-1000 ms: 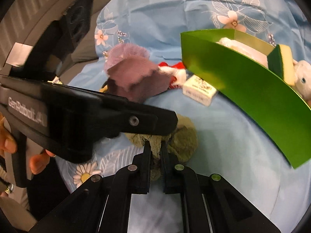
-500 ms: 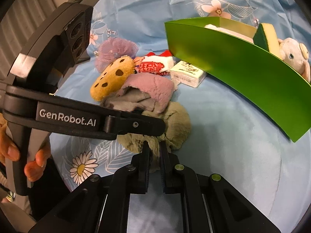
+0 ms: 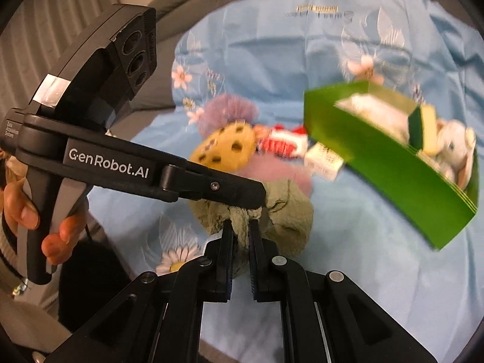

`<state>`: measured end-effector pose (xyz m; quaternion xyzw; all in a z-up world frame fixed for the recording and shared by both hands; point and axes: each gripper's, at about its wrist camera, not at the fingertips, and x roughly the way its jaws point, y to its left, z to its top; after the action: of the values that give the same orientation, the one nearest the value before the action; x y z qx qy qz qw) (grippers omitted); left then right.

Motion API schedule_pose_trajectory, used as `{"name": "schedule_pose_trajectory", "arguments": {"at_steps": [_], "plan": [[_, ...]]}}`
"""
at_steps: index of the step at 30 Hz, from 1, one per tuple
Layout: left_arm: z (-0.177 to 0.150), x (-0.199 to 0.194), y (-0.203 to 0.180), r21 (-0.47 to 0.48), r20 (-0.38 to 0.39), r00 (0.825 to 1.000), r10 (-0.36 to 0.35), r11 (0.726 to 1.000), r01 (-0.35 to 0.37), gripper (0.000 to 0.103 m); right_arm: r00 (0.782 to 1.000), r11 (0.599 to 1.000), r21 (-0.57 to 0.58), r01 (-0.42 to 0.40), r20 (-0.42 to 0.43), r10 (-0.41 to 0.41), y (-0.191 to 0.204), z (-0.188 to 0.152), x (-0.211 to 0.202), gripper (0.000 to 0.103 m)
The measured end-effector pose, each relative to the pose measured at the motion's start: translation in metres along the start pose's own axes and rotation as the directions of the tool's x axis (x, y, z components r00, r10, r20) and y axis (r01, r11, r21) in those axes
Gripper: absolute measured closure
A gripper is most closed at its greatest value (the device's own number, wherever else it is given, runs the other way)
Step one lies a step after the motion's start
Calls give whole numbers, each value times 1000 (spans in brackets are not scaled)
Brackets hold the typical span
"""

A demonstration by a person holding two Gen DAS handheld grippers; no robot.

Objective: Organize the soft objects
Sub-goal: 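Lift the green cloth with the right gripper and release it into the box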

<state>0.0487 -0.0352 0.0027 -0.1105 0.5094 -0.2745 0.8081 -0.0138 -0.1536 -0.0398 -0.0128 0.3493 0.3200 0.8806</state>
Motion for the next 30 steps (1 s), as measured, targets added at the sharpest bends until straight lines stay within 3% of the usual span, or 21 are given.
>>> {"name": "schedule_pose_trajectory", "arguments": {"at_steps": [12, 17, 23, 25, 27, 29, 30], "plan": [[106, 12, -45, 89, 115, 991, 63, 993, -73, 88, 976, 986, -5, 169, 141, -167, -60, 81, -25, 94], [142, 34, -47, 79, 131, 987, 97, 991, -108, 87, 962, 973, 13, 231, 148, -230, -94, 107, -13, 94], [168, 70, -40, 76, 123, 974, 190, 977, -200, 84, 958, 963, 61, 262, 104, -268, -129, 120, 19, 94], [171, 81, -37, 77, 115, 968, 222, 970, -232, 74, 958, 959, 72, 273, 75, -278, -138, 121, 31, 93], [173, 88, -32, 77, 108, 963, 246, 964, -255, 50, 959, 957, 90, 274, 46, -279, -146, 117, 40, 93], [172, 90, -29, 80, 109, 960, 258, 960, -267, 32, 956, 951, 101, 291, 15, -294, -151, 113, 47, 88], [171, 90, -28, 82, 117, 956, 271, 956, -281, 29, 953, 948, 101, 302, 8, -304, -152, 110, 48, 83]]}}
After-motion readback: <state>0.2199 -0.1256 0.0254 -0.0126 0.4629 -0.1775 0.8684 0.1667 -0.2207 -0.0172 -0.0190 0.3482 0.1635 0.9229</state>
